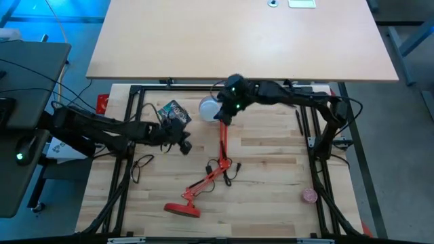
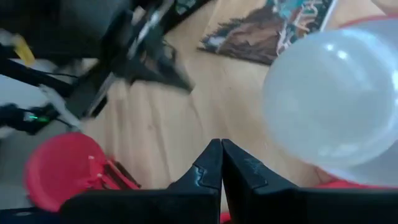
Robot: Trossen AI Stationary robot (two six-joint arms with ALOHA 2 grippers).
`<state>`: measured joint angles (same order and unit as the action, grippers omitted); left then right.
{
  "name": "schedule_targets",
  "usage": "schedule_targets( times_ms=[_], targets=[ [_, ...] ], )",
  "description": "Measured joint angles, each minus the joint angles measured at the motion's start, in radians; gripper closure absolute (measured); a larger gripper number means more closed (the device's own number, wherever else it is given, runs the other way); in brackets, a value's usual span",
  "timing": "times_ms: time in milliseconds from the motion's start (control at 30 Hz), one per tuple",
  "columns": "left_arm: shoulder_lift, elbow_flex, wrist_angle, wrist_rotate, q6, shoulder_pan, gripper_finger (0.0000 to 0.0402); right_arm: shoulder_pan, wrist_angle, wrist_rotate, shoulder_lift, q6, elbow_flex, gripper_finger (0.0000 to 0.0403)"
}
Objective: Screw lightbulb
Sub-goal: Remove the lightbulb from the red lamp
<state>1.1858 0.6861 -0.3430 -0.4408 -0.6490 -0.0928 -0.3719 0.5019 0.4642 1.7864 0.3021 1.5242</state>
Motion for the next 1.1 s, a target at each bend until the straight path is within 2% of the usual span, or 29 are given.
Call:
schedule_targets(
  times_ms=[100, 267, 400, 533, 733, 900, 1000, 1100],
  targets=[
    [0.0, 0.0, 0.033, -0.002, 0.06, 0.115, 0.0402, 0.062, 0.014, -0.084, -0.004, 0.006, 0.0, 0.0403],
    [0.019, 0.0, 0.225, 0.245, 0.334, 0.306, 0.0402, 0.098, 0.034, -0.168, -0.055, 0.032, 0.0, 0.0403],
    [0.076, 0.012, 0.274, 0.332, 0.475, 0.376, 0.0402, 0.065, 0.097, -0.249, -0.155, 0.038, 0.0, 0.0403],
    [0.193, 0.055, 0.308, 0.433, 0.575, 0.403, 0.0401, 0.035, 0.144, -0.337, -0.267, 0.041, 0.0, 0.0403],
    [0.311, 0.21, 0.298, 0.377, 0.677, 0.441, 0.0402, 0.015, 0.165, -0.414, -0.395, 0.103, 0.0, 0.0403],
    [0.268, 0.356, 0.302, 0.3, 0.801, 0.454, 0.0401, 0.03, 0.2, -0.463, -0.434, 0.127, 0.0, 0.0403],
    [0.265, 0.389, 0.319, 0.252, 0.852, 0.463, 0.0402, 0.045, 0.213, -0.48, -0.434, 0.127, 0.0, 0.0403],
    [0.266, 0.392, 0.259, 0.271, 0.82, 0.471, 0.0402, 0.059, 0.223, -0.483, -0.434, 0.125, 0.0, 0.0403]
  ],
)
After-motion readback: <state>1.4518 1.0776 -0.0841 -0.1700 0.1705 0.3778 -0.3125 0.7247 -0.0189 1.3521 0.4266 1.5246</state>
